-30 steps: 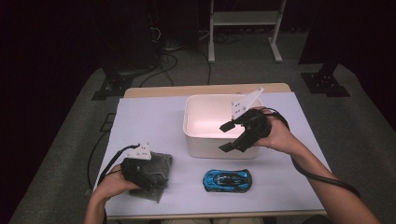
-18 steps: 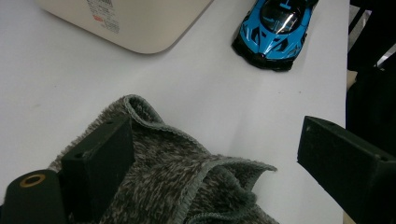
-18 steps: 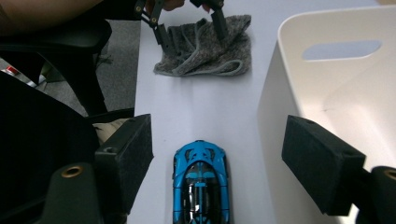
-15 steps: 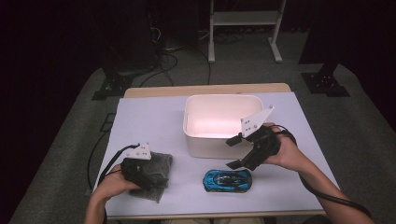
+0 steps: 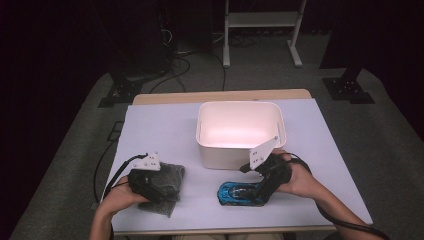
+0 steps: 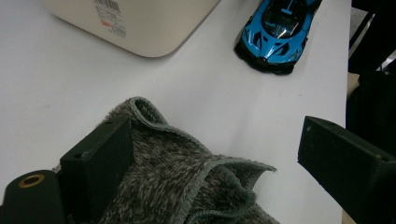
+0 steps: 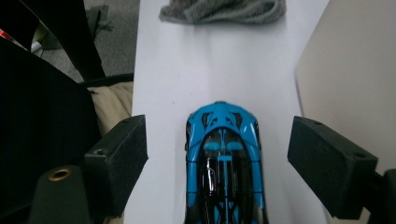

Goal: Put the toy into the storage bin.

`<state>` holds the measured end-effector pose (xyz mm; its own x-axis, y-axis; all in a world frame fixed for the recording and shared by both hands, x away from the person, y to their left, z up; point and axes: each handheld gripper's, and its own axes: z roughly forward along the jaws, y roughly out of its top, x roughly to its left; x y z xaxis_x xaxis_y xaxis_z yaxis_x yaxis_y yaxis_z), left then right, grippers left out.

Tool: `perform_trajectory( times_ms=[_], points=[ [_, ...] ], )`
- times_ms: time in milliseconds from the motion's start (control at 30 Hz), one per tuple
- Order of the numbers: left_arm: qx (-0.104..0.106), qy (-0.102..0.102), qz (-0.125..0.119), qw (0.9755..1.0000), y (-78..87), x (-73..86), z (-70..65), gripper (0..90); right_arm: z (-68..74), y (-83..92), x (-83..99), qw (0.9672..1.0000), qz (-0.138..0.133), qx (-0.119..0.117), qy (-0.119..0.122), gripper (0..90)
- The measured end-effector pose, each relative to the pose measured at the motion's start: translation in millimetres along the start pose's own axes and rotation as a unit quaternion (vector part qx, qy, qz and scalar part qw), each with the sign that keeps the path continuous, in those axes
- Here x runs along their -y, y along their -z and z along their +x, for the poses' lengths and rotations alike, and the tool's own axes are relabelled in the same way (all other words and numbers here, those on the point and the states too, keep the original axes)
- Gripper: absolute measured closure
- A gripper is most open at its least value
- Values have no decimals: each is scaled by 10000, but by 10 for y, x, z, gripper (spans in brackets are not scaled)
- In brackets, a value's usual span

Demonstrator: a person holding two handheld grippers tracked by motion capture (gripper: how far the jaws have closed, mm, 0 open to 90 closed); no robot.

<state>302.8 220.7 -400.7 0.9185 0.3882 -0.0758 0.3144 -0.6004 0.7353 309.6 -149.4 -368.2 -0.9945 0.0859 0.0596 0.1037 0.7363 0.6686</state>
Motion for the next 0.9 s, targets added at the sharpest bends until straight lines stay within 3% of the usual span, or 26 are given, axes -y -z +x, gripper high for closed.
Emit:
perform_trajectory(
  times_ms=[367, 900],
  points=[
    [-1, 9, 7, 10000, -1, 5, 1, 97, -47, -340, 264, 9995, 267, 84, -130, 145],
    [43, 8, 50, 10000, -25, 8, -1, 97, -78, -539, 392, 9983, 503, 244, -167, 133]
  ],
)
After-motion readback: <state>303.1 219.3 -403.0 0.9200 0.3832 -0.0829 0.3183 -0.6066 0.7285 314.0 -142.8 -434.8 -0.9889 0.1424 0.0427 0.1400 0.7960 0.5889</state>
